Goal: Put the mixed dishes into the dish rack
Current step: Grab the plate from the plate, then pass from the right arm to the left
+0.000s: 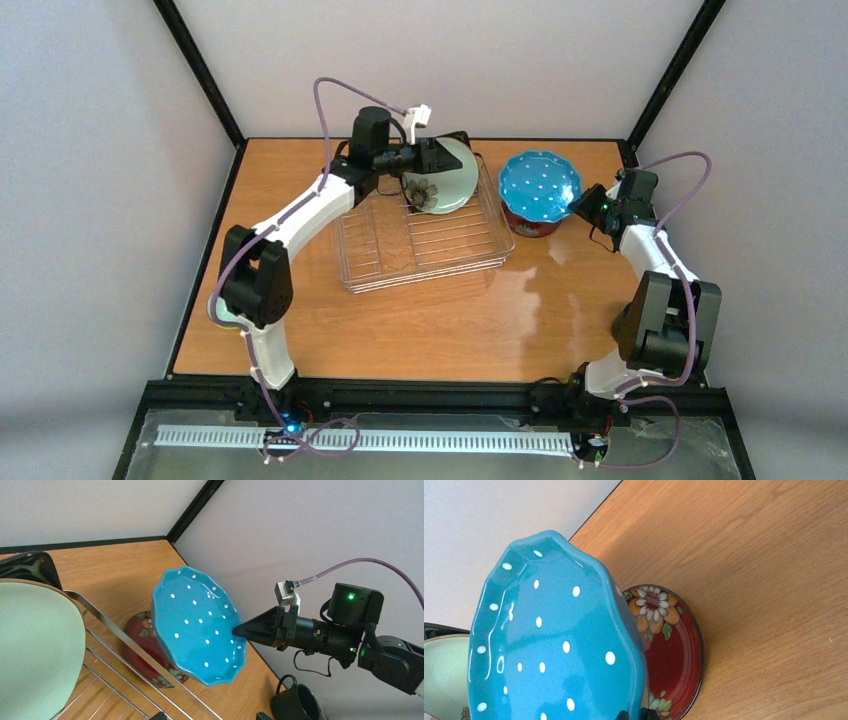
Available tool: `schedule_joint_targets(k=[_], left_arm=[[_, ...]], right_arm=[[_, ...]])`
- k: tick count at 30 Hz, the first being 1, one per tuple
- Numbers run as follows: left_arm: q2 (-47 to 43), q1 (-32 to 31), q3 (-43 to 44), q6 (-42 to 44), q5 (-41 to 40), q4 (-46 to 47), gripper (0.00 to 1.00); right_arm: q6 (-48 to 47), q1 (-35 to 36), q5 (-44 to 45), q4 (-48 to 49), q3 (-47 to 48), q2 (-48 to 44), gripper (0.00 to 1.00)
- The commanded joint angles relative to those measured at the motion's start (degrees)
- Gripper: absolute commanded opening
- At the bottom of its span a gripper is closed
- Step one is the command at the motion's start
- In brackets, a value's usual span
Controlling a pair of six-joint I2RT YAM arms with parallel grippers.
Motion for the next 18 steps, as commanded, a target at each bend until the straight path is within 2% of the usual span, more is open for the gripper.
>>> schedule_joint_targets(k=[1, 11, 18], left_arm=[[1.48, -0.68, 2.28, -1.26, 2.72, 0.07, 1.0], [6.03, -0.85, 4.32, -5.0, 7.13, 0.88, 1.0], [10.71, -0.94, 6.88, -9.93, 10.45, 5.41, 1.0]], right_arm=[[1.26, -0.59, -4.38, 4.11, 3.15, -3.81, 0.02], [1.39, -0.45, -8.27, 2.75, 3.67, -7.07, 0.02], [0.96, 0.78, -10.05, 1.11, 4.74, -9.09, 0.02]])
